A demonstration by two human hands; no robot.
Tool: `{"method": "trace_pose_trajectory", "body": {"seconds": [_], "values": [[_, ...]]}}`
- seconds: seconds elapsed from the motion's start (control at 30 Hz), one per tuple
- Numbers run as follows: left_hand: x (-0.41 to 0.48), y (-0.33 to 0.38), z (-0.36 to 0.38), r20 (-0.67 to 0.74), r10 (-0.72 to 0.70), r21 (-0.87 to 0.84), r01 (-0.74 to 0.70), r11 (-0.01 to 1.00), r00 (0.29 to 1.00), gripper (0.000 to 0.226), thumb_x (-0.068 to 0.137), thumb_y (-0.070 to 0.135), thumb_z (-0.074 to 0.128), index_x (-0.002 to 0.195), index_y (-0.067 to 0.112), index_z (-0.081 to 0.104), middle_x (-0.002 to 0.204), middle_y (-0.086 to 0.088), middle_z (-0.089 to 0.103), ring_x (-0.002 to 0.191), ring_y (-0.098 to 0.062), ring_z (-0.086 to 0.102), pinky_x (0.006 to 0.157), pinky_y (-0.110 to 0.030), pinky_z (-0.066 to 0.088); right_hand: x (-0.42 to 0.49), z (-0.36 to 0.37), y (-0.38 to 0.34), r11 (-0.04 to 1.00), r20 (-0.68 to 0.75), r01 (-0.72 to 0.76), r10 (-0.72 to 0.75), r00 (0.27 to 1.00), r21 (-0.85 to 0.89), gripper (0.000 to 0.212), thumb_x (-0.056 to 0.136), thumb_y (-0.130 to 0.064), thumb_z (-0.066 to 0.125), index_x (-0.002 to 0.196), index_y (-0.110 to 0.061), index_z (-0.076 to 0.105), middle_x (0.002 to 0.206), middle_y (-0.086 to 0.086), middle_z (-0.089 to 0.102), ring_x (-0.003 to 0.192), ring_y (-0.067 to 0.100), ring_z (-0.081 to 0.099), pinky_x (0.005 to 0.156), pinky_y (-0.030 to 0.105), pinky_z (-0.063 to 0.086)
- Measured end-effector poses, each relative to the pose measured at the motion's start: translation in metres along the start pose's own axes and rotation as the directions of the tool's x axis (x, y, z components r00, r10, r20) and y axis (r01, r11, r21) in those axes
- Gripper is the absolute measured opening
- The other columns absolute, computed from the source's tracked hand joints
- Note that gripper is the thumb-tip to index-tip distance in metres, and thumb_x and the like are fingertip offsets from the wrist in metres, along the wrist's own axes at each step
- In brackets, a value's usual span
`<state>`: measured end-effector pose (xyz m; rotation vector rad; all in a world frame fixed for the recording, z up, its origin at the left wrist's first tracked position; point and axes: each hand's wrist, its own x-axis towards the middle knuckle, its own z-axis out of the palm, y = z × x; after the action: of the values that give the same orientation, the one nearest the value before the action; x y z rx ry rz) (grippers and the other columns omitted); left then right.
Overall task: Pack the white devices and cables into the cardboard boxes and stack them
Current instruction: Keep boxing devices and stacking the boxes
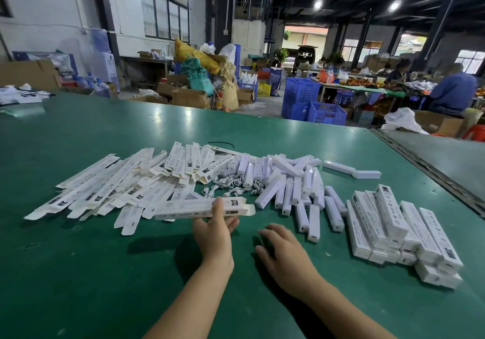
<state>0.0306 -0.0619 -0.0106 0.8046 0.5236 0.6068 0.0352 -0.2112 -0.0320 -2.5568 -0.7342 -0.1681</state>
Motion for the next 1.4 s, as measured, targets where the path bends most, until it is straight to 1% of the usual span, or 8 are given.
{"method": "trace_pose_trajectory", "body": {"seconds": [0.27, 0.6, 0.67, 0.8, 1.0, 1.13, 1.23, 1.4], "values": [[0.009, 0.004, 0.002, -0.181, 0.071, -0.064, -0.084, 0.994, 0.981, 0.035, 0.099, 0.015, 0.06, 0.129, 0.002, 0.049, 0.114, -0.017, 0.067, 0.088, -0.031, 0.073, 0.074, -0.037, 0.062, 0.073, 0.027, -0.028, 0.999, 0.033, -0.034, 0.034, 0.999, -0.027, 0.034, 0.1, -0.015, 0.034, 0.13, -0.007, 0.047, 0.144, 0.011, 0.038, 0.12, 0.033, 0.049, 0.097, 0.042, 0.042], [0.017, 0.001, 0.002, -0.202, 0.097, -0.07, -0.113, 0.991, 0.975, 0.005, 0.1, 0.013, 0.058, 0.098, 0.014, 0.054, 0.092, 0.0, 0.069, 0.081, -0.026, 0.075, 0.064, -0.028, 0.061, 0.121, 0.041, -0.024, 0.936, 0.216, 0.152, -0.085, 0.973, -0.317, 0.062, 0.101, -0.036, 0.031, 0.157, -0.024, 0.008, 0.165, -0.007, -0.006, 0.141, 0.027, 0.023, 0.106, 0.049, 0.03], [0.019, -0.002, 0.003, -0.204, 0.095, -0.057, -0.109, 0.992, 0.974, 0.01, 0.099, 0.014, 0.06, 0.092, 0.016, 0.053, 0.092, -0.003, 0.071, 0.081, -0.026, 0.075, 0.064, -0.028, 0.062, 0.125, 0.042, -0.022, 0.922, 0.24, 0.167, -0.084, 0.967, -0.35, 0.059, 0.1, -0.041, 0.028, 0.156, -0.027, 0.014, 0.165, -0.008, -0.002, 0.138, 0.027, 0.023, 0.103, 0.047, 0.031], [0.023, -0.005, 0.002, -0.197, 0.094, -0.055, -0.107, 0.993, 0.976, 0.025, 0.099, 0.017, 0.061, 0.114, 0.001, 0.049, 0.102, -0.014, 0.07, 0.083, -0.026, 0.075, 0.06, -0.024, 0.06, 0.126, 0.044, -0.026, 0.926, 0.174, 0.152, -0.095, 0.98, -0.347, 0.05, 0.101, -0.039, 0.031, 0.149, -0.025, 0.032, 0.16, -0.004, 0.023, 0.132, 0.028, 0.029, 0.095, 0.043, 0.035], [0.027, -0.004, 0.001, -0.164, 0.086, -0.037, -0.093, 0.995, 0.983, 0.013, 0.099, 0.018, 0.061, 0.098, 0.015, 0.049, 0.097, -0.012, 0.071, 0.08, -0.026, 0.075, 0.061, -0.027, 0.059, 0.111, 0.041, -0.027, 0.994, -0.079, 0.045, -0.053, 0.995, -0.104, 0.027, 0.098, -0.019, 0.045, 0.115, -0.008, 0.061, 0.117, 0.009, 0.059, 0.108, 0.029, 0.051, 0.09, 0.033, 0.038], [0.028, -0.002, -0.002, -0.12, 0.066, -0.038, -0.071, 0.997, 0.991, 0.029, 0.099, 0.019, 0.06, 0.122, 0.007, 0.047, 0.105, -0.013, 0.07, 0.087, -0.029, 0.074, 0.074, -0.036, 0.058, 0.094, 0.032, -0.025, 0.991, -0.142, -0.037, 0.055, 0.988, 0.126, 0.014, 0.087, -0.002, 0.057, 0.095, -0.005, 0.068, 0.096, 0.009, 0.062, 0.094, 0.028, 0.059, 0.075, 0.027, 0.04], [0.028, -0.003, -0.003, -0.087, 0.075, -0.028, -0.078, 0.997, 0.993, 0.036, 0.099, 0.021, 0.06, 0.13, 0.01, 0.046, 0.107, -0.012, 0.071, 0.083, -0.026, 0.074, 0.069, -0.032, 0.057, 0.075, 0.022, -0.023, 0.967, -0.171, -0.105, 0.147, 0.974, 0.233, 0.019, 0.082, -0.003, 0.065, 0.097, -0.011, 0.072, 0.103, 0.003, 0.063, 0.088, 0.017, 0.06, 0.084, 0.025, 0.047], [0.03, -0.004, -0.006, -0.059, 0.079, 0.005, -0.079, 0.997, 0.995, 0.04, 0.099, 0.022, 0.061, 0.134, 0.009, 0.046, 0.107, -0.012, 0.07, 0.076, -0.021, 0.075, 0.062, -0.028, 0.056, 0.043, 0.003, -0.019, 0.975, -0.062, -0.109, 0.123, 0.99, 0.195, 0.026, 0.083, -0.017, 0.07, 0.109, -0.019, 0.072, 0.137, -0.007, 0.053, 0.105, 0.006, 0.058, 0.085, 0.002, 0.031]]}}
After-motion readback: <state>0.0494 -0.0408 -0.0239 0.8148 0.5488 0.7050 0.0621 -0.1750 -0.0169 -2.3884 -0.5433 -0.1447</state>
